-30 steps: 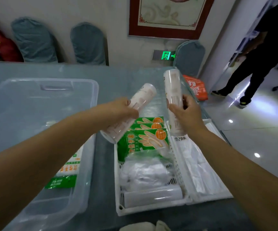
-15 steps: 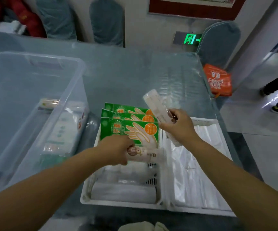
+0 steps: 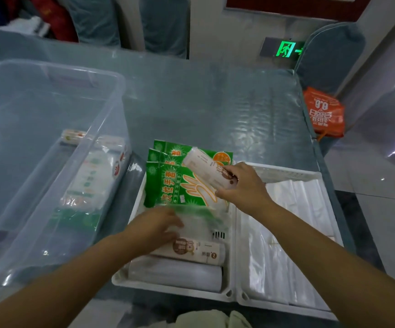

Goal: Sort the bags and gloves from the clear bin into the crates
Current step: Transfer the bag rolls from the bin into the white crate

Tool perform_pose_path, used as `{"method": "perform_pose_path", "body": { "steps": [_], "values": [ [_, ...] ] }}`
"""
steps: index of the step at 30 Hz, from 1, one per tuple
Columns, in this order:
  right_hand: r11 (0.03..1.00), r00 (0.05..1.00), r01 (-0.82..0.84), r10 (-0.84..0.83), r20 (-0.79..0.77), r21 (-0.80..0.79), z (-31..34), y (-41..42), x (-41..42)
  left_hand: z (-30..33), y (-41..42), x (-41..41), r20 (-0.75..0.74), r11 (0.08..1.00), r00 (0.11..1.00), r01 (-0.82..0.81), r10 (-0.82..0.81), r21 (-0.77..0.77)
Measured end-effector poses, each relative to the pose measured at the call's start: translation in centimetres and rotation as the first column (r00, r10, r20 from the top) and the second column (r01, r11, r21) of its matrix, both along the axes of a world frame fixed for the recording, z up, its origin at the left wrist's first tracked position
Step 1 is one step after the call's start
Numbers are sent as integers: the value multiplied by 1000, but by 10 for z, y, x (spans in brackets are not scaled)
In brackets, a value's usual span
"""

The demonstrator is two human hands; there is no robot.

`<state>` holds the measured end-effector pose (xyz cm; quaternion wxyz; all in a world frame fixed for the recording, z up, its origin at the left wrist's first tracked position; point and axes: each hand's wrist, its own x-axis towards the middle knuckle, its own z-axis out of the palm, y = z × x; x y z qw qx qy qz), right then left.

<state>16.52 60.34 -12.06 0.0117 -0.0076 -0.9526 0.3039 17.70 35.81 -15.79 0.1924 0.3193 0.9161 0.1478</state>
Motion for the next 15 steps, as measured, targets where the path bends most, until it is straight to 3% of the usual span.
{"method": "perform_pose_path", "body": {
  "steps": [3, 6, 10, 15],
  "values": [
    [1000, 1000, 5, -5, 11, -3, -2, -5, -2, -3, 7, -18, -177, 996, 982, -73, 62, -58],
    [1000, 1000, 16, -16, 11, -8, -3, -7, -2, -6, 16, -25, -30, 986, 997, -74, 71, -147],
    [999, 999, 38, -38, 9, -19, -3, -6, 1, -14, 19, -20, 161, 986, 982, -76, 100, -147],
    [997, 998, 68, -68, -8, -23, -5, -5, 4, -20, 19, -21, 294, 980, 943, -109, 156, -169]
  ]
}}
